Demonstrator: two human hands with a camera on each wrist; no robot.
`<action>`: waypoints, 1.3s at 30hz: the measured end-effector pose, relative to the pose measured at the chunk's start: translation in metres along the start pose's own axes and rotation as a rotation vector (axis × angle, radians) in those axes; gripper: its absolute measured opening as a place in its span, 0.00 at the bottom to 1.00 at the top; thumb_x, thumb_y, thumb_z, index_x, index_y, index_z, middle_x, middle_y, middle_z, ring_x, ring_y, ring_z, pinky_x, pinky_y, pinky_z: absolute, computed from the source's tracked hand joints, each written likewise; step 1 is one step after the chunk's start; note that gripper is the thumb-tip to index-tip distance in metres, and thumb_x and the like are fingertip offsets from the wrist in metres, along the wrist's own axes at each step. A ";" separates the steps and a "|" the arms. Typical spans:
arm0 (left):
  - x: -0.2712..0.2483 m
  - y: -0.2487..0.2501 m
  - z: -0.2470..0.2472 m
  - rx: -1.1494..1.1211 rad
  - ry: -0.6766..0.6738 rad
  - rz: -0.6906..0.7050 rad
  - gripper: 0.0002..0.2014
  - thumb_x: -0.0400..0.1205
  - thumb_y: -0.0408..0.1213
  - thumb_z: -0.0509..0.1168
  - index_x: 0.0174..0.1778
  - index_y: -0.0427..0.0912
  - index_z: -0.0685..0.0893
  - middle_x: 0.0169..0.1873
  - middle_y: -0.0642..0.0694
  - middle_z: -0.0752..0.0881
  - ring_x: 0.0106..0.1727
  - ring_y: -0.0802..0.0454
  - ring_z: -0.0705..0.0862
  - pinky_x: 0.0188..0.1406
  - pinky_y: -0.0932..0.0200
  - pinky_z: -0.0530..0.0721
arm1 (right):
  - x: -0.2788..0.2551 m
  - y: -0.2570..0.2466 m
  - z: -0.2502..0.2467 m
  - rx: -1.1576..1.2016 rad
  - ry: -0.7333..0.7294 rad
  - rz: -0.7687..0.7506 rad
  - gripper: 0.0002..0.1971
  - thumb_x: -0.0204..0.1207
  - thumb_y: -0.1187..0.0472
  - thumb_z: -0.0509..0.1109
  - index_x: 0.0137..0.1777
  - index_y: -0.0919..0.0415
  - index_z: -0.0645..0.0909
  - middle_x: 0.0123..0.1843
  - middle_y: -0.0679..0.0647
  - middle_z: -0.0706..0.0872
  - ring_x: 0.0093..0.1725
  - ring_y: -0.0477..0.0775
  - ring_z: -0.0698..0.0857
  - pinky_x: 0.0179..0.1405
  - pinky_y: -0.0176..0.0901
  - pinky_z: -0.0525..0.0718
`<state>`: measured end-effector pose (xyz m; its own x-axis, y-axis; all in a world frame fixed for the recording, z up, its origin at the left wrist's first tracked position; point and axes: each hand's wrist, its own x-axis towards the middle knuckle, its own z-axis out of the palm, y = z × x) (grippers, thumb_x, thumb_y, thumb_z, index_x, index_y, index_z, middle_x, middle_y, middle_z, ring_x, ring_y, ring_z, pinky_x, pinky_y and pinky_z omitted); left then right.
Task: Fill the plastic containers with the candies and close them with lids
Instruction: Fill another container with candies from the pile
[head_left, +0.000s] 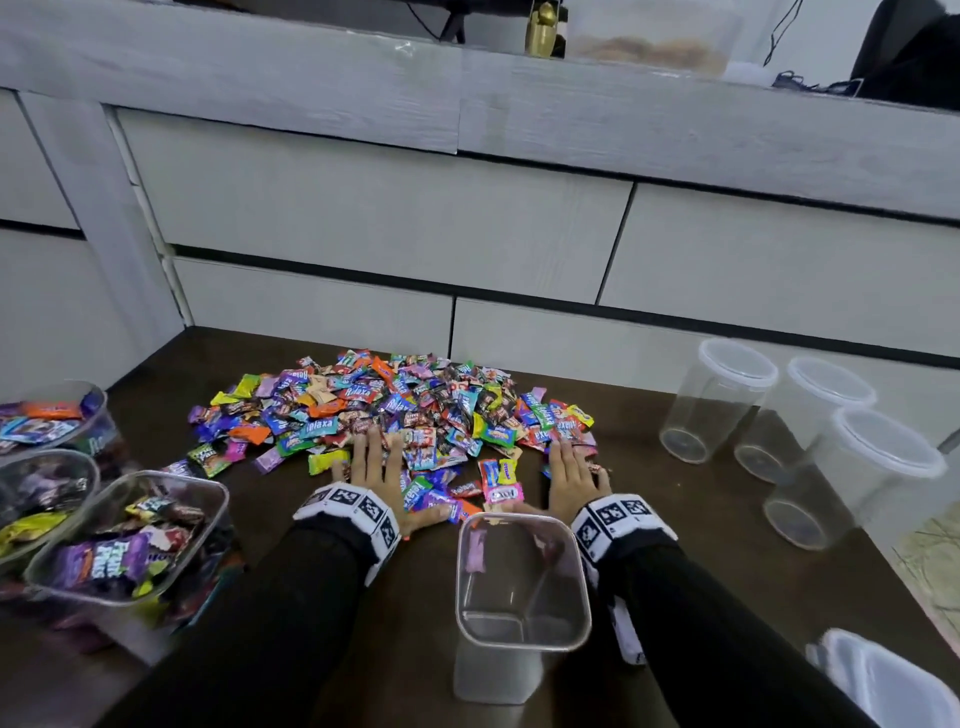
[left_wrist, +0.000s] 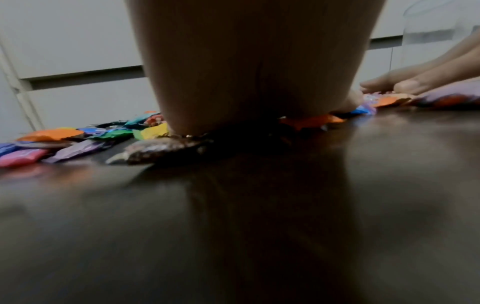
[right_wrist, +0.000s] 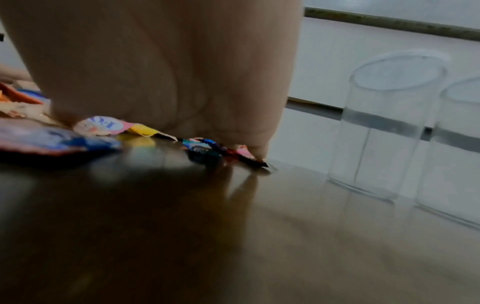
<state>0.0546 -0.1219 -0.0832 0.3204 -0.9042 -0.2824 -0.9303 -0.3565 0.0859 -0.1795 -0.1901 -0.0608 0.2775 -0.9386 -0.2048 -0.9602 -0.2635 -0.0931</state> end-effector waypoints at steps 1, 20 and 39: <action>0.004 0.003 -0.002 -0.006 0.005 0.025 0.62 0.69 0.81 0.54 0.83 0.45 0.29 0.82 0.40 0.26 0.83 0.39 0.29 0.81 0.34 0.37 | 0.007 -0.001 -0.003 -0.001 -0.017 -0.016 0.57 0.69 0.23 0.56 0.84 0.58 0.34 0.86 0.54 0.37 0.85 0.54 0.41 0.81 0.60 0.45; 0.052 0.032 -0.028 0.170 0.124 0.242 0.49 0.73 0.75 0.57 0.85 0.61 0.44 0.85 0.43 0.43 0.82 0.35 0.55 0.73 0.32 0.66 | 0.055 -0.027 -0.044 -0.125 -0.009 -0.427 0.37 0.76 0.37 0.64 0.81 0.49 0.58 0.81 0.59 0.58 0.79 0.64 0.59 0.74 0.64 0.69; 0.007 0.029 -0.058 -0.017 0.207 0.291 0.24 0.88 0.57 0.51 0.70 0.43 0.73 0.50 0.44 0.84 0.50 0.46 0.82 0.42 0.52 0.81 | 0.022 -0.008 -0.055 0.245 0.030 -0.375 0.21 0.78 0.51 0.70 0.68 0.54 0.72 0.54 0.58 0.85 0.51 0.58 0.84 0.47 0.46 0.81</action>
<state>0.0399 -0.1522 -0.0270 0.0729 -0.9963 -0.0446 -0.9854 -0.0788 0.1507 -0.1678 -0.2208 -0.0105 0.6002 -0.7953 -0.0853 -0.7563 -0.5295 -0.3841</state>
